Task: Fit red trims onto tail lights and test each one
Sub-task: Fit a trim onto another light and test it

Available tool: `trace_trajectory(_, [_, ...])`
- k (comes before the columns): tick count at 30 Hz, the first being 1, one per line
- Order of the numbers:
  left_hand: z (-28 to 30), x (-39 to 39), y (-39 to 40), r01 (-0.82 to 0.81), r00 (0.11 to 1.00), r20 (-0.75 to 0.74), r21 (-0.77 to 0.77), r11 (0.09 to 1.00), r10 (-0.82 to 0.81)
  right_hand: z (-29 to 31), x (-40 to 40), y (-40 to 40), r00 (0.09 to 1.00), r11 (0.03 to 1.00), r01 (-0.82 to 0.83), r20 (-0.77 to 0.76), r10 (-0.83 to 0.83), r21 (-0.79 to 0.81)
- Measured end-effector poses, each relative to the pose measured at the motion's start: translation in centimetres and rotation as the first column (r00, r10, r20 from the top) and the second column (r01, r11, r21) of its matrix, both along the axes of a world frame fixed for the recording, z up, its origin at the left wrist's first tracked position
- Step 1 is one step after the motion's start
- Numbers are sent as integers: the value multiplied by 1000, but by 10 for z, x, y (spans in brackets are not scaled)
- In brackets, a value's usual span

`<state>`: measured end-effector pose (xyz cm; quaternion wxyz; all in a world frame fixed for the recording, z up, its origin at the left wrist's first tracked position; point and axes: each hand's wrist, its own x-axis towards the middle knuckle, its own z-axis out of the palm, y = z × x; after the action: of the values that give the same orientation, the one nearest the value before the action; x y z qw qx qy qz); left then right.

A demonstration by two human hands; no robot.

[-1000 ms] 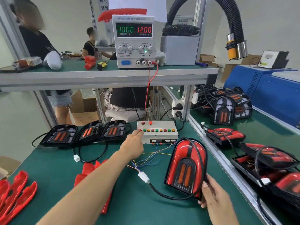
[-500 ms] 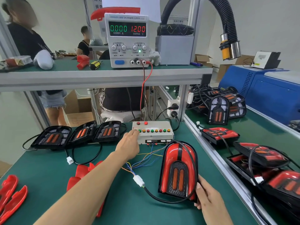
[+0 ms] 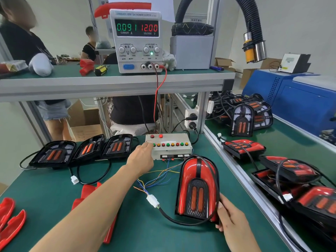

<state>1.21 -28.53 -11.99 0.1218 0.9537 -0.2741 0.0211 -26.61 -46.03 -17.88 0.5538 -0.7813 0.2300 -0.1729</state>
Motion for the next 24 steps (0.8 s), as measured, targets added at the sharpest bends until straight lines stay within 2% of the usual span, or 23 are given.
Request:
trace_trajectory(10, [5, 6, -4, 19, 1000, -11, 59, 998, -18, 1, 1, -1, 1000, 1000, -7, 6, 7, -11])
trace_trajectory(16, [5, 6, -15, -2, 1000, 7, 164, 987, 1, 0, 0, 0, 1000, 1000, 6, 23, -5, -12])
trace_trajectory(24, [0, 10, -20, -41, 999, 7, 183, 982, 41, -5, 1, -6, 1000, 998, -5, -1, 5, -59])
